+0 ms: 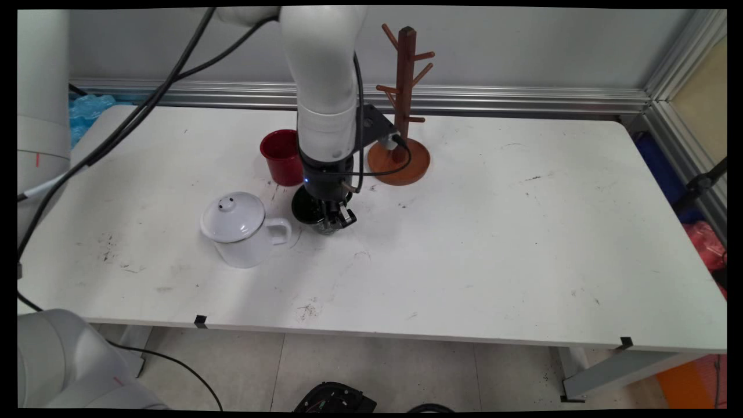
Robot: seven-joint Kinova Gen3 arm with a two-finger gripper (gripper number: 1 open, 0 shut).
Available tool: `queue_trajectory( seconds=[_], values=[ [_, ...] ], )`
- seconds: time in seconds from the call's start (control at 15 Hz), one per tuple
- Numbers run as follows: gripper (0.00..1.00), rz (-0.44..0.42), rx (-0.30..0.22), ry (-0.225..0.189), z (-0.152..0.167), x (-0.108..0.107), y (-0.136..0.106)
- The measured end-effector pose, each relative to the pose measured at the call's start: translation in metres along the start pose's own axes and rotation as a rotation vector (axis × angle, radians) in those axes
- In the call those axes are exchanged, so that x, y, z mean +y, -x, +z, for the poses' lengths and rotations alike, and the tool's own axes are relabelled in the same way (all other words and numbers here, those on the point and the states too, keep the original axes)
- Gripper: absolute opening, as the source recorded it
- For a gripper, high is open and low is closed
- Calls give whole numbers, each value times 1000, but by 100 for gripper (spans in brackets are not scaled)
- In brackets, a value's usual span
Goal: Place the picked object on the table
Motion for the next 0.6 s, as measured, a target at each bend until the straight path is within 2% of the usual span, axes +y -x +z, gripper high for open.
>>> queue_trajectory(
  seconds=[0.47, 0.53, 0.6],
  values=[
    [0, -63, -52, -5, 9, 1, -16],
    [100, -71, -57, -6, 10, 1, -18],
    [100, -77, -59, -8, 11, 0, -19]
  ],
)
